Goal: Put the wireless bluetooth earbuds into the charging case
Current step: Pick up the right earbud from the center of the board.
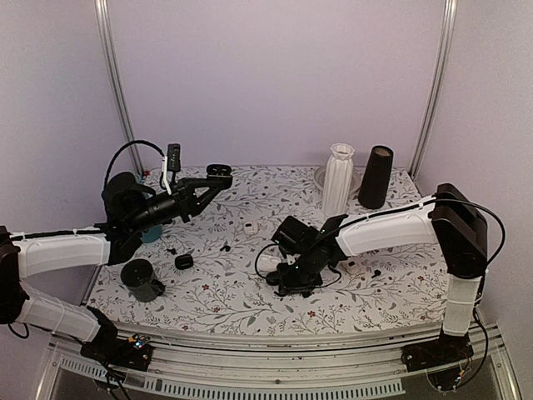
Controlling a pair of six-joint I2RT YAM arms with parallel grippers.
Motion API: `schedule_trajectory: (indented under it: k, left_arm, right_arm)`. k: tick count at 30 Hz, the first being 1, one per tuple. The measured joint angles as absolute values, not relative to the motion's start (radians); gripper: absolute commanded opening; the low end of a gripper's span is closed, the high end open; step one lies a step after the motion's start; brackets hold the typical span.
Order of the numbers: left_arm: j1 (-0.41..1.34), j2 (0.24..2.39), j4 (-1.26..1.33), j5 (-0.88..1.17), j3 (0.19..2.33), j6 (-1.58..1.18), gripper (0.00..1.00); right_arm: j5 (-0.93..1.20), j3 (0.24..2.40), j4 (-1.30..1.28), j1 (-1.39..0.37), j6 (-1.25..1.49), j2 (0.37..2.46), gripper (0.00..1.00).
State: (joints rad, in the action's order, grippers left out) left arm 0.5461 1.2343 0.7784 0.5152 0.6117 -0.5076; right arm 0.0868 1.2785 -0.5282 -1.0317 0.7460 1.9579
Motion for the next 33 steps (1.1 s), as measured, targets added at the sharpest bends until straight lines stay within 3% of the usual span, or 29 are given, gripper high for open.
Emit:
schedule_trajectory:
  k: [3,26,33]
  left_arm:
    - [0.545,1.234,0.778,0.515,0.611,-0.508,0.0]
    - [0.544,1.223,0.779,0.515,0.606,-0.509,0.0]
    - [0.544,1.223,0.779,0.515,0.606,-0.509,0.0]
  right_arm:
    - [0.076,1.292,-0.539,-1.04,0.745,1.968,0.27]
    - [-0.013,1.346,-0.63,-1.067,0.737,1.997,0.26]
    - [-0.059,1.418,-0.683,-1.105,0.711,2.044,0.21]
